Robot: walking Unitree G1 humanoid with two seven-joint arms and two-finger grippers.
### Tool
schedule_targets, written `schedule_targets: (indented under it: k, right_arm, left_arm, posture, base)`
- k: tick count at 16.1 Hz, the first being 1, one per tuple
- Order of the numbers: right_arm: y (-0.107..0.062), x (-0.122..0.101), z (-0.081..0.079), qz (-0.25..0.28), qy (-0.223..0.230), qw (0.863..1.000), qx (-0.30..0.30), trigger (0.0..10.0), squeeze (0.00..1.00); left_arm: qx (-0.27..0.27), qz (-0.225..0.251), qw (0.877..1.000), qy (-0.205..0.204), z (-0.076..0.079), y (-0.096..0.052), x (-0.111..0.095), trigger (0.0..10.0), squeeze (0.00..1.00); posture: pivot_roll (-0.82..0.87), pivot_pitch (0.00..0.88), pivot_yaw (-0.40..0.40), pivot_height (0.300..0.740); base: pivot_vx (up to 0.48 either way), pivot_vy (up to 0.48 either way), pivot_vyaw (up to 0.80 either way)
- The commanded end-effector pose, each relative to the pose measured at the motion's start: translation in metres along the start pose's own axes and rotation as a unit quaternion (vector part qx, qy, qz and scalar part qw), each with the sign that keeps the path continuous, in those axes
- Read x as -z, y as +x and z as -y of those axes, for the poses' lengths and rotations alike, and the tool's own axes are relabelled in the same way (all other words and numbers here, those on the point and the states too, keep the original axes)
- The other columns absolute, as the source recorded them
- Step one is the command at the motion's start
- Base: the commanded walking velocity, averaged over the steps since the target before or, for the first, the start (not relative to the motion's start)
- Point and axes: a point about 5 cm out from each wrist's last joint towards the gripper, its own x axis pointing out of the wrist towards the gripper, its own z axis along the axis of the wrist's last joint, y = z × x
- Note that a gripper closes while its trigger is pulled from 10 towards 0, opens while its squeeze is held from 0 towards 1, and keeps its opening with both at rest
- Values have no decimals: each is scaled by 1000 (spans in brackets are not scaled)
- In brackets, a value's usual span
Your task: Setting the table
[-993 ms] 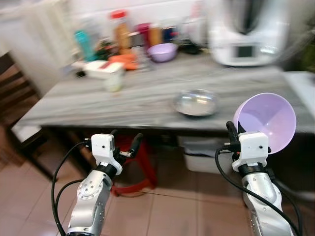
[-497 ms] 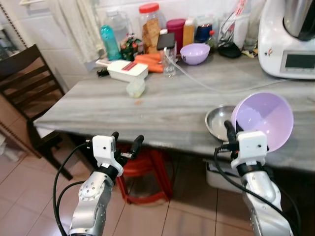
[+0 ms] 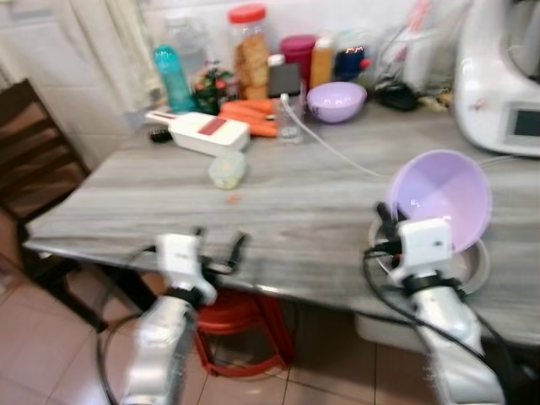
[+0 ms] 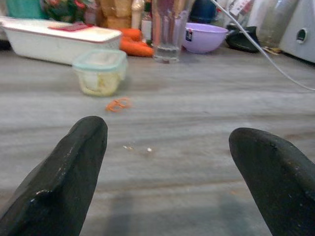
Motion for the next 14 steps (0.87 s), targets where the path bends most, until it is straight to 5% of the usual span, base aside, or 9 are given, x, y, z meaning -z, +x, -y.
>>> schedule_targets:
  k: [1,5,9,14]
  right_arm:
    - [7,-9,-11,22,6,999,-35,10000,0]
    - [25,-11,-8,16,-10,995,-95,10000,0]
    - [47,-6,-16,-38,-23,989,-144,10000,0]
    - [54,10,-17,-104,-21,982,-158,10000,0]
  left_arm:
    - [-37,5,999,30,-16,-8,-3,10000,0]
    - [-42,1,999,32,-20,-18,1,10000,0]
    - [72,-10,997,6,-4,-26,3,10000,0]
    - [115,-27,993,-9,-8,-31,1,10000,0]
  posture:
    - [-96,0,102,740]
    - [-96,0,89,740]
    - [-77,0,71,740]
    - [-68,0,82,740]
  base:
    - [0,0,0]
    - [0,0,0]
    - [0,0,0]
    - [0,0,0]
